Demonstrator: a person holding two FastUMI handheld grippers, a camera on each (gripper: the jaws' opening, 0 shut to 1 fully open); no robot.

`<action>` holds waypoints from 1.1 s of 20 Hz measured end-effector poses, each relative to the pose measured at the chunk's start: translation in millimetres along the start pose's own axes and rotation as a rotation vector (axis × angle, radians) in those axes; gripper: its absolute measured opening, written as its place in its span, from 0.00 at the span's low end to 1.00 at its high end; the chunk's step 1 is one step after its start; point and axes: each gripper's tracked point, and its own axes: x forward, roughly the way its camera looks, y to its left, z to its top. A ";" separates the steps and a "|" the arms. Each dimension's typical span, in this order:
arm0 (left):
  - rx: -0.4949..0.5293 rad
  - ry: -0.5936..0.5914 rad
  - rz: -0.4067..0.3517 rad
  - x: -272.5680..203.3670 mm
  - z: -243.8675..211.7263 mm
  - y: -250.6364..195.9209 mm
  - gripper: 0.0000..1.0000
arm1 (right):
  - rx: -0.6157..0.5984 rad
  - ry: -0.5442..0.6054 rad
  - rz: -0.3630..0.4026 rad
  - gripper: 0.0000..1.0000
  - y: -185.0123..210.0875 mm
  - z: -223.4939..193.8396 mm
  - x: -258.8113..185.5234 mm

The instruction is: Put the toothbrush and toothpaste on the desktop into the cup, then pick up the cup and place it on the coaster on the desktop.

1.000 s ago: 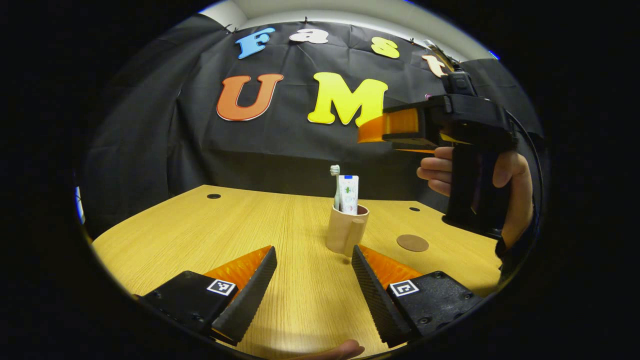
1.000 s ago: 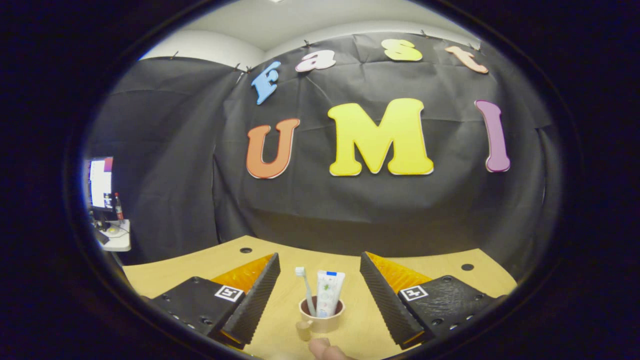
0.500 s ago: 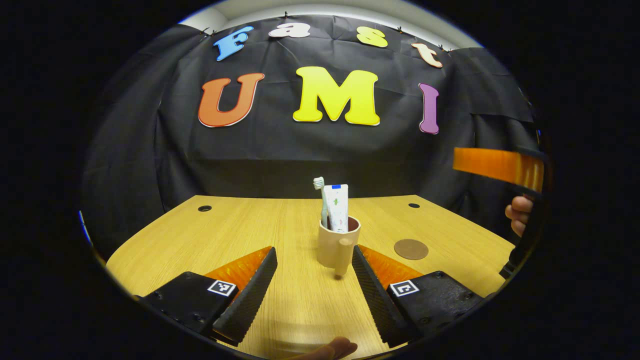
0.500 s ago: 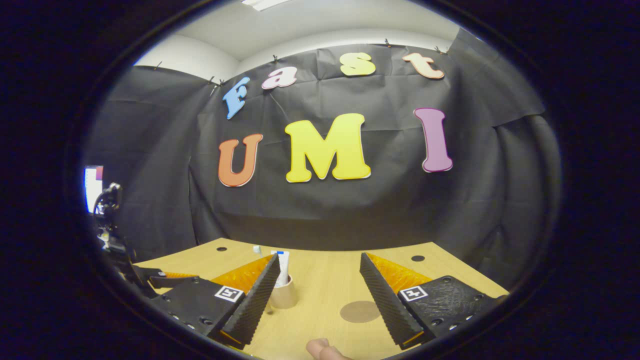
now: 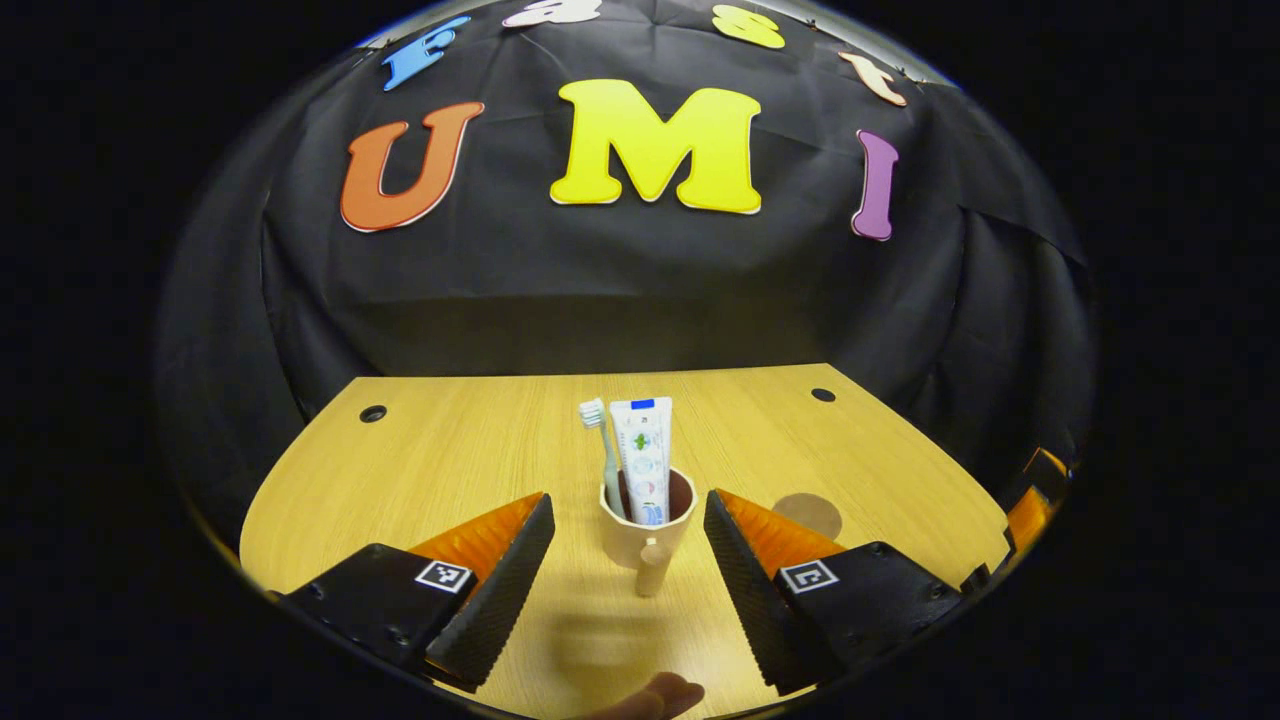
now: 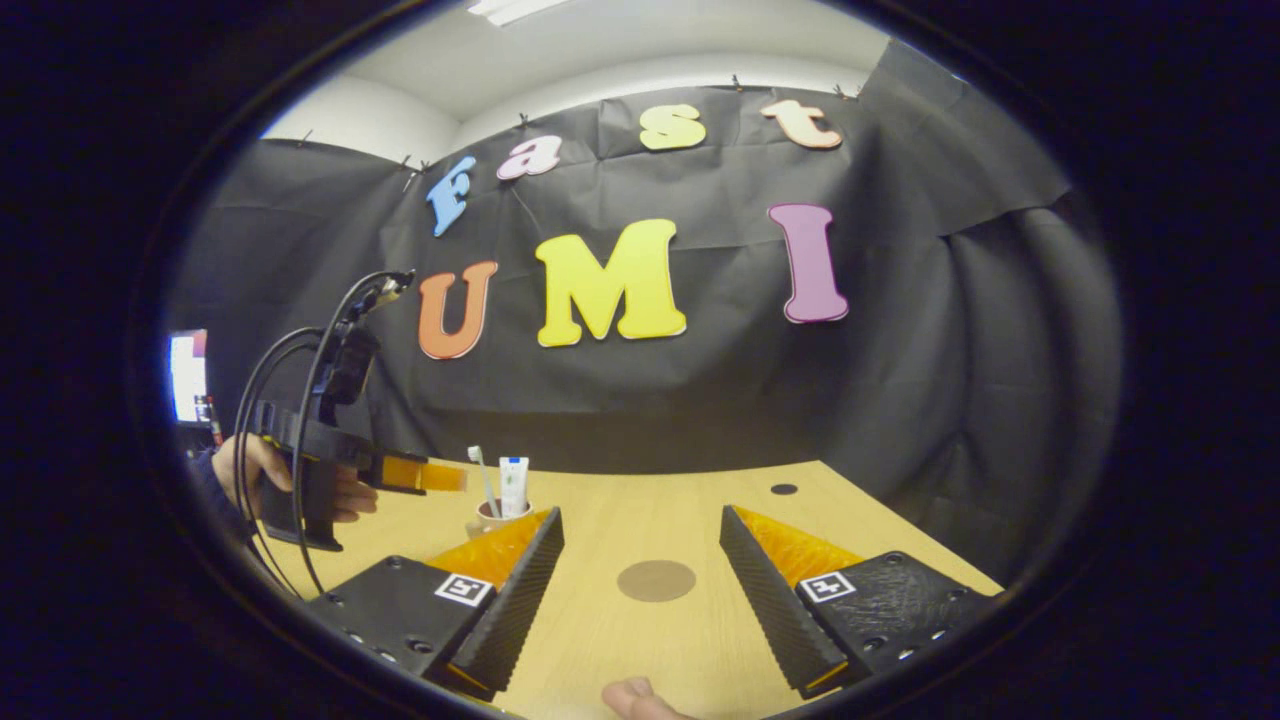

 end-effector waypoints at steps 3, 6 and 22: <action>0.047 0.189 0.013 12.2 -17.2 -10.6 0.96 | 0.050 0.003 0.039 0.95 -6.5 5.2 -0.7; 0.084 0.337 0.099 26.9 -31.0 -1.6 0.95 | 0.083 0.000 0.024 0.95 -19.2 7.0 1.2; -0.020 0.781 0.071 95.9 -117.2 -6.6 0.66 | 0.124 0.071 -0.056 0.91 -54.4 -16.0 17.6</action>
